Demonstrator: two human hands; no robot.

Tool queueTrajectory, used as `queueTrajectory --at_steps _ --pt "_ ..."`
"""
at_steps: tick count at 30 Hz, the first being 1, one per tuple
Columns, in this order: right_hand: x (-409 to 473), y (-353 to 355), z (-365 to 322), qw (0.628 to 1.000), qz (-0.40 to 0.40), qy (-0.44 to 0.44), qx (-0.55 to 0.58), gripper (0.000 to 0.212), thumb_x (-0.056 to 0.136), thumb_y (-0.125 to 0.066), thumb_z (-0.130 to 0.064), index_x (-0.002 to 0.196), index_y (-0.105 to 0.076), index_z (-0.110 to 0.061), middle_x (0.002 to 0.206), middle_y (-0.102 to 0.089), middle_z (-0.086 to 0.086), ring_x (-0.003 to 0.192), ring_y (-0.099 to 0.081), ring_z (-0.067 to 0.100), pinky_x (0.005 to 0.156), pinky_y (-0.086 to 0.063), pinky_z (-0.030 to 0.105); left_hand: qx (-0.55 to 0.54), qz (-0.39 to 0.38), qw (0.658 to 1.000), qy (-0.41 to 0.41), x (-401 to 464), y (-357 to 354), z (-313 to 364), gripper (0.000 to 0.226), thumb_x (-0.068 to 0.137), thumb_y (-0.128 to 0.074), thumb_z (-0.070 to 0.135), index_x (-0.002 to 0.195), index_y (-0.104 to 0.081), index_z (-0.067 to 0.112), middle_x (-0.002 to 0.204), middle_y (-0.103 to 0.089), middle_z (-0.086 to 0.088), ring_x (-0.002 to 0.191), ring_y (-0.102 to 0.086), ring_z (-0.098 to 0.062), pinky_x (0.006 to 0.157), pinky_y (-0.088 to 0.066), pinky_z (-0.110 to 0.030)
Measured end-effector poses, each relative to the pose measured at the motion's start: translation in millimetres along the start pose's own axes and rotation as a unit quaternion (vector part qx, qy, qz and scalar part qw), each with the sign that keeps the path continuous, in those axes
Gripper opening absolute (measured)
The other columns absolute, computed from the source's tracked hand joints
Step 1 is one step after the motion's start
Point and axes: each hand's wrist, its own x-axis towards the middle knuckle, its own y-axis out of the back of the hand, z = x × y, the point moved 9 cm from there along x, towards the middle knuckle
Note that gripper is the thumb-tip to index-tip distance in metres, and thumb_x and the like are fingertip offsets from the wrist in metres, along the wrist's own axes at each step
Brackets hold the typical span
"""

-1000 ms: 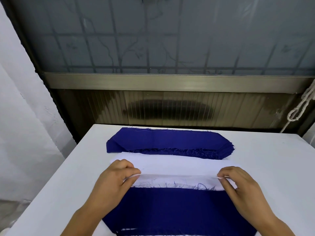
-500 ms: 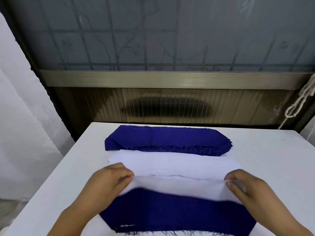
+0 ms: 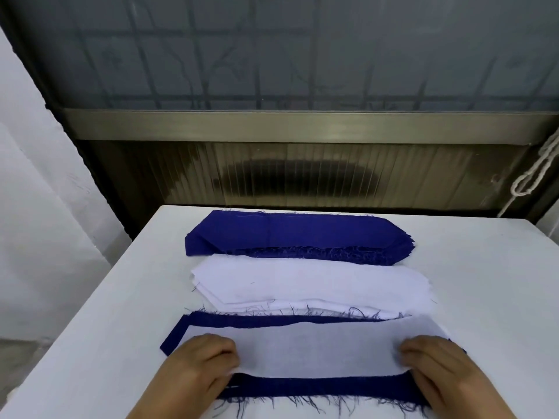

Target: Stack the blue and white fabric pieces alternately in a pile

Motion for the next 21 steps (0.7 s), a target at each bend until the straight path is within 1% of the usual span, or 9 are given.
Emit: queueTrajectory --at_steps 2,6,9,11,13,15,18,20,21 --pt "-0.4 3.8 -0.6 1.0 0.014 0.0 -0.004 0.044 0.1 -0.037 -0.03 0.084 -0.076 -0.02 0.103 -0.067 -0.011 0.103 -0.054 -0.001 0.094 -0.038 0.015 -0.011 -0.002 1.0 0.001 0.6 -0.7 -3.0 0.039 0.099 -0.043 0.036 0.078 -0.074 0.024 0.093 -0.067 0.014 0.083 -0.062 -0.002 0.074 -0.049 -0.016" --pt "-2.6 4.7 -5.1 1.0 0.023 -0.004 0.003 0.04 0.096 -0.04 -0.026 0.076 -0.074 -0.019 0.095 -0.067 -0.013 0.096 -0.056 -0.003 0.088 -0.04 0.014 -0.035 -0.024 0.999 0.011 -0.6 -8.0 -8.5 0.047 0.101 -0.037 0.044 0.081 -0.076 0.027 0.098 -0.068 0.017 0.09 -0.059 0.004 0.077 -0.051 -0.015" --pt "-1.3 8.1 -7.4 1.0 0.023 -0.015 -0.007 0.033 0.09 -0.045 -0.021 0.072 -0.072 -0.02 0.087 -0.066 -0.013 0.087 -0.056 -0.002 0.079 -0.042 0.014 -0.054 -0.032 0.997 0.032 -2.5 -10.4 -11.8 0.044 0.099 -0.04 0.048 0.082 -0.075 0.027 0.101 -0.066 0.018 0.091 -0.059 0.005 0.076 -0.051 -0.015" --pt "0.4 10.4 -9.7 1.0 0.015 -0.017 -0.007 0.028 0.089 -0.05 -0.027 0.071 -0.071 -0.022 0.086 -0.065 -0.014 0.084 -0.056 -0.001 0.077 -0.042 0.015 -0.062 -0.043 0.996 0.055 -2.1 -9.5 -13.5 0.04 0.093 -0.048 0.055 0.081 -0.075 0.028 0.101 -0.066 0.02 0.091 -0.059 0.007 0.076 -0.049 -0.013" --pt "1.8 11.9 -6.7 1.0 0.012 -0.018 -0.013 0.029 0.088 -0.054 -0.04 0.068 -0.068 -0.024 0.084 -0.063 -0.016 0.08 -0.057 -0.001 0.073 -0.042 0.015 -0.064 -0.053 0.994 0.076 -1.4 -7.8 -16.1 0.033 0.086 -0.057 0.058 0.078 -0.073 0.03 0.098 -0.064 0.024 0.089 -0.057 0.009 0.075 -0.047 -0.01" --pt "6.0 13.1 -0.3 0.999 0.013 -0.023 -0.023 0.038 0.09 -0.053 -0.046 0.064 -0.066 -0.023 0.077 -0.062 -0.014 0.072 -0.058 0.004 0.07 -0.042 0.017 -0.059 -0.058 0.992 0.099 0.8 -7.5 -20.2 0.027 0.083 -0.061 0.055 0.07 -0.066 0.031 0.086 -0.059 0.026 0.079 -0.055 0.008 0.068 -0.046 -0.012" --pt "19.0 12.8 7.8 0.998 0.029 -0.031 -0.045 0.053 0.099 -0.04 -0.044 0.062 -0.066 -0.016 0.07 -0.061 -0.006 0.062 -0.058 0.015 0.065 -0.041 0.022 0.004 -0.047 0.987 0.153 10.5 -5.7 -31.0 0.034 0.082 -0.059 0.046 0.057 -0.054 0.026 0.064 -0.05 0.018 0.059 -0.048 0.0 0.051 -0.04 -0.017" --pt "33.1 10.1 11.5 0.997 0.031 -0.048 -0.05 0.044 0.097 -0.044 -0.039 0.067 -0.066 -0.015 0.073 -0.06 -0.005 0.064 -0.059 0.018 0.064 -0.04 0.022 0.028 -0.051 0.979 0.196 19.9 -7.7 -39.7 0.035 0.079 -0.072 0.033 0.054 -0.051 0.022 0.058 -0.048 0.015 0.054 -0.048 -0.005 0.046 -0.038 -0.018" --pt "41.1 8.1 13.8 0.997 0.029 -0.062 -0.043 0.031 0.093 -0.053 -0.034 0.072 -0.067 -0.016 0.077 -0.062 -0.007 0.068 -0.06 0.016 0.066 -0.041 0.021 0.03 -0.058 0.975 0.211 25.8 -10.6 -42.0 0.033 0.076 -0.078 0.026 0.055 -0.053 0.022 0.06 -0.05 0.015 0.055 -0.049 -0.005 0.046 -0.04 -0.019"
